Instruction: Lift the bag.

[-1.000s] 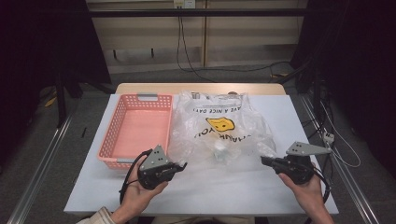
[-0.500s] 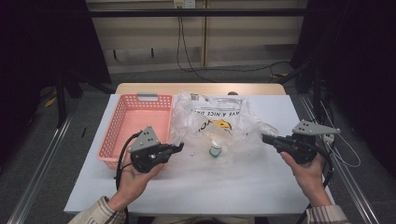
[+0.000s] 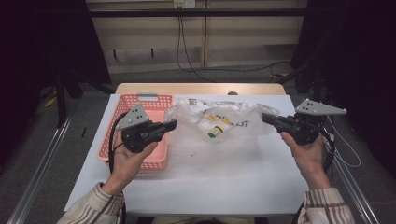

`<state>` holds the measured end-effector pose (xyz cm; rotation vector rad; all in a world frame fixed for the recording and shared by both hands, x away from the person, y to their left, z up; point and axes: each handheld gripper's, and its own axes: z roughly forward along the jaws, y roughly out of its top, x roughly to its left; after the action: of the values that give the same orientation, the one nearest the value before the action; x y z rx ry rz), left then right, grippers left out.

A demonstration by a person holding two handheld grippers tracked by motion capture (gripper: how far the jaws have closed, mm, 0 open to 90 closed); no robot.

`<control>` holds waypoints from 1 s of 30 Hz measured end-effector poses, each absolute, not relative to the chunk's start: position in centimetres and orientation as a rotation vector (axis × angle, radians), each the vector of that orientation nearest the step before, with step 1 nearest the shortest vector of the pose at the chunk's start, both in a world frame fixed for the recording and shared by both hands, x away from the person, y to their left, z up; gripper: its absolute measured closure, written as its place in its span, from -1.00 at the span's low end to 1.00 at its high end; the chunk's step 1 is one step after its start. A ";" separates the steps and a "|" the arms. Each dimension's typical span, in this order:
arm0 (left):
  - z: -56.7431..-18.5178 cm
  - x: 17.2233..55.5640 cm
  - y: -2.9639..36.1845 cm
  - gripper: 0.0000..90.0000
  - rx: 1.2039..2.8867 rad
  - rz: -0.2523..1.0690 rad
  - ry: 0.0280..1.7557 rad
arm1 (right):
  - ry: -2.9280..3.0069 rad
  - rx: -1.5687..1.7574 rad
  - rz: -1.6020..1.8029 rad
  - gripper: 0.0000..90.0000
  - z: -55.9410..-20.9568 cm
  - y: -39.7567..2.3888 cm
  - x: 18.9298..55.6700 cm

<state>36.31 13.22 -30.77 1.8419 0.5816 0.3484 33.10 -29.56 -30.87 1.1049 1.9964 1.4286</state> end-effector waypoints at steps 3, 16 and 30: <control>-30.2 37.2 13.3 1.00 1.824 0.369 0.604 | 1.992 1.095 1.415 1.00 -30.1 -29.3 33.9; -26.4 38.7 13.0 1.00 1.750 0.440 0.596 | 1.896 1.060 1.469 1.00 -27.2 -29.1 36.2; -22.4 40.7 13.2 1.00 1.688 0.509 0.618 | 1.827 1.048 1.491 1.00 -22.8 -29.7 38.7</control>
<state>40.65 13.21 -22.39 1.6884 0.6182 0.5094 38.74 -29.66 -22.78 1.0484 1.8272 1.4906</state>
